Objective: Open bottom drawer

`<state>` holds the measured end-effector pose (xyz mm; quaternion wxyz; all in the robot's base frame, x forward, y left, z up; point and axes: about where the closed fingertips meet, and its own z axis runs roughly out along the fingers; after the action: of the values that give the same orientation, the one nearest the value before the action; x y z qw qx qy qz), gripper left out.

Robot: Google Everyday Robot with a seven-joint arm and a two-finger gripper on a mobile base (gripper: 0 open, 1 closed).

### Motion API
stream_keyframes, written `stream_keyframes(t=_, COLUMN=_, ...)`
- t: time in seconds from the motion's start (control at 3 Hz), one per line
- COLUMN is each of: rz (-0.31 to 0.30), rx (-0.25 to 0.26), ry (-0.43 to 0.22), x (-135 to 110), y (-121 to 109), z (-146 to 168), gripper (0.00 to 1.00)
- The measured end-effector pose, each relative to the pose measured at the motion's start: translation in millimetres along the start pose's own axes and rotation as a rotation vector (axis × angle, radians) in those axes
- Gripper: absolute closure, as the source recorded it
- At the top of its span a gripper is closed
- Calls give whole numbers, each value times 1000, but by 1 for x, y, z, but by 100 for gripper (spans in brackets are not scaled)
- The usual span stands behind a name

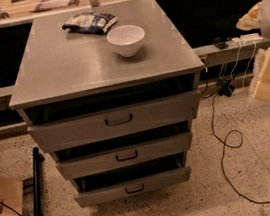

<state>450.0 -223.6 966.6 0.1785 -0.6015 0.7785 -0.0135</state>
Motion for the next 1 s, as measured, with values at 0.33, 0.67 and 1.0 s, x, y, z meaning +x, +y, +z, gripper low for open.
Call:
stream_keyframes(t=0.33, rz=22, rx=-51, ry=-57, x=13, y=-14, z=29, gripper=0)
stream_keyframes(t=0.67, rz=29, rx=-64, ry=-64, x=13, y=-13, z=40, gripper=0)
stream_keyframes(t=1.0, rz=67, rx=-97, ry=-97, x=8, y=-5, z=80, gripper=0)
